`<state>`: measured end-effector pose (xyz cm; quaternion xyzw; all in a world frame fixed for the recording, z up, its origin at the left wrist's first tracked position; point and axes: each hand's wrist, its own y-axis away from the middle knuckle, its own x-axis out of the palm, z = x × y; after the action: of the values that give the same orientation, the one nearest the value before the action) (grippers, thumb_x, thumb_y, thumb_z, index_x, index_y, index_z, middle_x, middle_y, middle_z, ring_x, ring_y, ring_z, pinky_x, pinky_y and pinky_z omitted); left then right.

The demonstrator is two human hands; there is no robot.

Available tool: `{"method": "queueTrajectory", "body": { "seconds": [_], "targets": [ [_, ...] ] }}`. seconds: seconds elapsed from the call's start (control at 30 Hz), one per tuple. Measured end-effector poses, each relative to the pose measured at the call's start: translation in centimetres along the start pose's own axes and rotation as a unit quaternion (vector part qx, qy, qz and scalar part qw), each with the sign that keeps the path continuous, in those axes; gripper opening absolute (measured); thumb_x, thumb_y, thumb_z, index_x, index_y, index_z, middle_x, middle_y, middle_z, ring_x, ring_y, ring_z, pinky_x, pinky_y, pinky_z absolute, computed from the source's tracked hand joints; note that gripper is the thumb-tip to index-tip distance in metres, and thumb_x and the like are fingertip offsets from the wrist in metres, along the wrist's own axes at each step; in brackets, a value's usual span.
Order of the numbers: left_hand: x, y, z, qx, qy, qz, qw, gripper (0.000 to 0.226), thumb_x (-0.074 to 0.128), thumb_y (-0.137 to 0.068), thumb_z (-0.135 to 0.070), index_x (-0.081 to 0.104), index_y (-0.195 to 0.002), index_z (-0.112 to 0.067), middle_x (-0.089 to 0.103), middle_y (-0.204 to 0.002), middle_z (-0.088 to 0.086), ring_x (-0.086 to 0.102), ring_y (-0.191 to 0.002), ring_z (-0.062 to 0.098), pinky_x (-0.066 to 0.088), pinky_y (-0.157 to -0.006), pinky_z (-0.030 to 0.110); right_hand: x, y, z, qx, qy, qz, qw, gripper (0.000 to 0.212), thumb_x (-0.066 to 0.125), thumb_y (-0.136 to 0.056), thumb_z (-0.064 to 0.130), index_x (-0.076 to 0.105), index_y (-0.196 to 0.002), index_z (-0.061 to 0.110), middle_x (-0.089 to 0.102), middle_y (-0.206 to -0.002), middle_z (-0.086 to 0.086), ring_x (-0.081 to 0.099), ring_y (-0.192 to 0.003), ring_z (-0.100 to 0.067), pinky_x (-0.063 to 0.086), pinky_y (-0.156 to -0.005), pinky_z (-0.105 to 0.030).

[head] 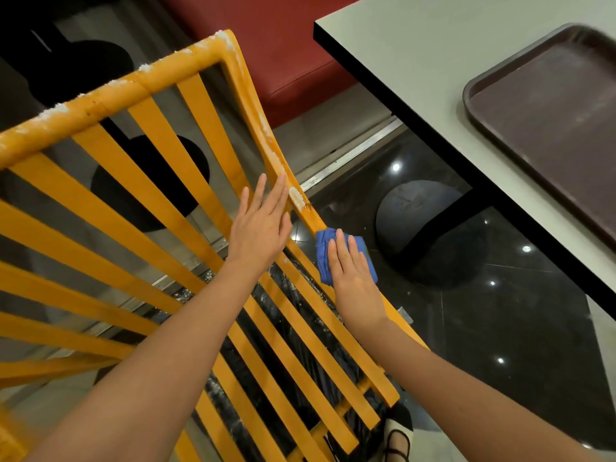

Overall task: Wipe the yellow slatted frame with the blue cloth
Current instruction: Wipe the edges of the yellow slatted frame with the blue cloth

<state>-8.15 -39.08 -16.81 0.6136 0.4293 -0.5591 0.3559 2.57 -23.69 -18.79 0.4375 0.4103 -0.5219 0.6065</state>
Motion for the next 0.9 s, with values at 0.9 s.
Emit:
{"method": "queueTrajectory", "body": {
  "seconds": [0.9],
  "targets": [
    [-0.3, 0.1, 0.1, 0.005, -0.01, 0.022, 1.0, 0.051, 0.027, -0.099, -0.028, 0.019, -0.147, -0.014, 0.007, -0.157, -0.002, 0.003, -0.144, 0.022, 0.002, -0.116, 0.04, 0.7, 0.0, 1.0, 0.056, 0.023, -0.009, 0.998, 0.088, 0.068, -0.073, -0.007, 0.019, -0.144, 0.007, 0.022, -0.154, -0.014, 0.018, -0.142, -0.029, 0.016, -0.111, -0.039]
  ]
}}
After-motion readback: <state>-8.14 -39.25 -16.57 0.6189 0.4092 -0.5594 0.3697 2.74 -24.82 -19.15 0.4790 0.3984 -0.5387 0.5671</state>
